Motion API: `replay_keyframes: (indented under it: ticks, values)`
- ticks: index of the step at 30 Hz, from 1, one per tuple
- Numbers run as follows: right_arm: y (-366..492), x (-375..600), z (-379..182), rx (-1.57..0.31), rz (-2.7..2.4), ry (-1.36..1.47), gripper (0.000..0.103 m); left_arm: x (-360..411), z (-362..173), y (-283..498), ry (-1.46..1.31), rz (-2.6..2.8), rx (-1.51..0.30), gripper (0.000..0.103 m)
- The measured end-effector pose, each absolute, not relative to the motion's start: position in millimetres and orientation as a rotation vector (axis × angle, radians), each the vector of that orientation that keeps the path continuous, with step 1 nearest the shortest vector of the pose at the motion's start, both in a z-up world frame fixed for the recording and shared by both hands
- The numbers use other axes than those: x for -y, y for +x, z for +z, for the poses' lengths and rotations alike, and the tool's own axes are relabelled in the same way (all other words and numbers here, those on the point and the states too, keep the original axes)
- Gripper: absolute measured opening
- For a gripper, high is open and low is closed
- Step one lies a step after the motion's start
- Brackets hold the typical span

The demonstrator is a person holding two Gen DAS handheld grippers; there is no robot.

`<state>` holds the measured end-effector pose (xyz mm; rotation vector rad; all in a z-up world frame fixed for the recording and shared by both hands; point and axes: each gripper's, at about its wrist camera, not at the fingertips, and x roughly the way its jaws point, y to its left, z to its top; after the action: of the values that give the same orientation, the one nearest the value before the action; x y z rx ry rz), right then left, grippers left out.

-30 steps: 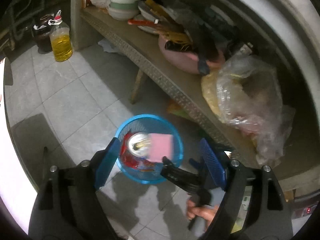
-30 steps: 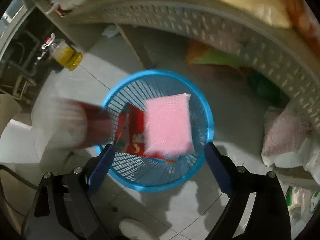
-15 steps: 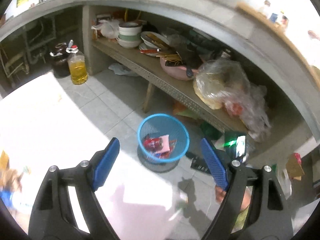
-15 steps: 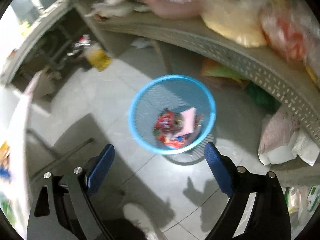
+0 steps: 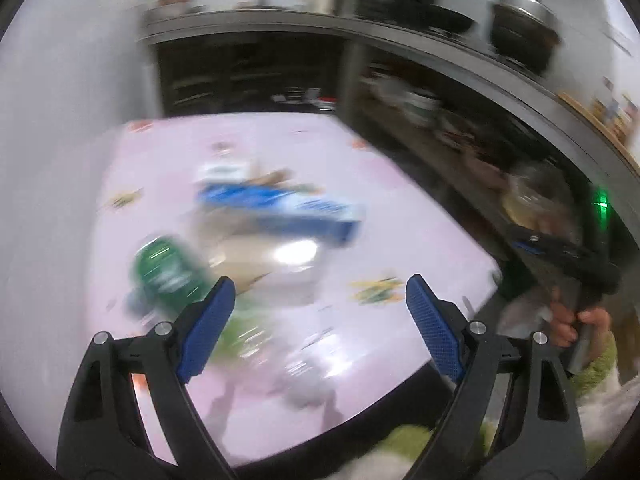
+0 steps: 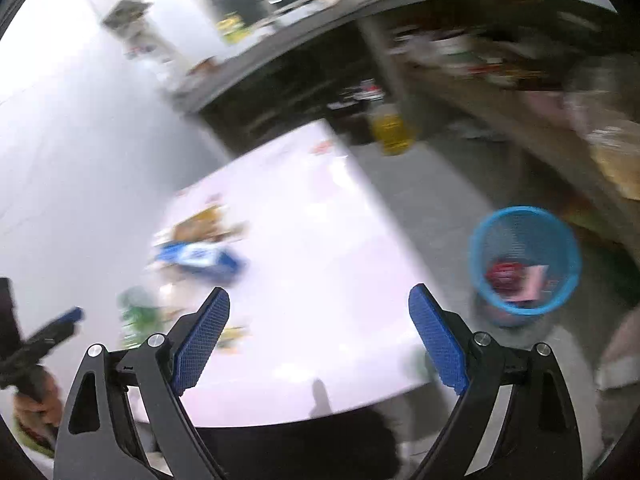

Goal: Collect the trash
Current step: 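Move both tools back to the table toward the green bottle, then grasp the green plastic bottle around its middle with the right gripper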

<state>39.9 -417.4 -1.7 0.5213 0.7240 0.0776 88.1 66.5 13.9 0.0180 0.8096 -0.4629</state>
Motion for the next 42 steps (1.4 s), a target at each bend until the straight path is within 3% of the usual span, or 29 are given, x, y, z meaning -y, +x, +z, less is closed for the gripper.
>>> replay_keyframes:
  ticks: [8, 17, 34, 39, 42]
  values:
    - [80.3, 288.0, -4.0, -0.864, 0.493, 0.461, 0.087, -134.0, -20.2, 100.8, -0.213, -0.297, -0.87, 0.083]
    - [88.4, 164.8, -8.7, -0.932, 0.702, 0.144, 0.087, -151.2, -50.1, 109.9, -0.275, -0.23, -0.891, 0.075]
    - [134.8, 123.6, -31.3, -1.066, 0.763, 0.037, 0.087, -177.0, -68.9, 117.0, -0.345, -0.187, -0.916, 0.073]
    - [135.1, 119.0, -35.0, -1.091, 0.755, 0.004, 0.069, -177.8, -69.6, 116.4, -0.354, -0.178, -0.919, 0.073]
    - [133.5, 121.7, -35.0, -1.094, 0.759, 0.007, 0.069, -177.8, -68.4, 115.8, -0.357, -0.17, -0.916, 0.073]
